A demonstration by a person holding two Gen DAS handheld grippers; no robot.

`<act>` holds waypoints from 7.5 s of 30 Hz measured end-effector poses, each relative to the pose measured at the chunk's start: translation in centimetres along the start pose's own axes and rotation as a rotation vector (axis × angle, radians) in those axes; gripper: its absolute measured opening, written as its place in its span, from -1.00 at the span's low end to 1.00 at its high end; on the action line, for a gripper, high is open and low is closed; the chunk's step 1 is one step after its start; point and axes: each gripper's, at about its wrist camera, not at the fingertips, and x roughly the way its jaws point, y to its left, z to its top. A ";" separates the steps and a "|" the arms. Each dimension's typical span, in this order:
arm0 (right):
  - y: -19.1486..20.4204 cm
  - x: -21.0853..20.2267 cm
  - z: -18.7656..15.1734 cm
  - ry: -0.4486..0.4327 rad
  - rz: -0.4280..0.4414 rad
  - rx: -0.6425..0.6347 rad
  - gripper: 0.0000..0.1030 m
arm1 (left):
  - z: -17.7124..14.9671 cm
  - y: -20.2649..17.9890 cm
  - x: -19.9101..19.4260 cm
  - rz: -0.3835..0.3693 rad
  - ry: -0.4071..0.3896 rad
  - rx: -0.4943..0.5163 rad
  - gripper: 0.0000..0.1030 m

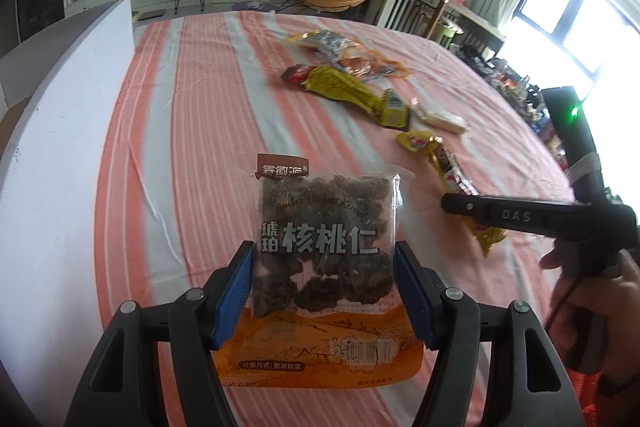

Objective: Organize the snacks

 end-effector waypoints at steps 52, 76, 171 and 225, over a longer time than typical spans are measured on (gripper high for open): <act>2.9 -2.3 -4.1 -0.260 -0.114 -0.062 0.46 | 4.4 -2.0 -11.3 0.004 -0.140 0.023 0.95; -3.0 -1.8 -6.0 -0.274 -0.169 0.079 0.65 | 1.0 -1.4 7.4 0.185 0.022 0.058 0.95; -3.1 -1.9 -6.0 -0.272 -0.168 0.079 0.67 | 0.8 -2.5 8.2 0.251 0.039 0.137 1.00; -3.1 -1.8 -5.9 -0.267 -0.159 0.073 0.73 | 6.2 -3.8 10.6 0.247 0.083 0.169 -0.23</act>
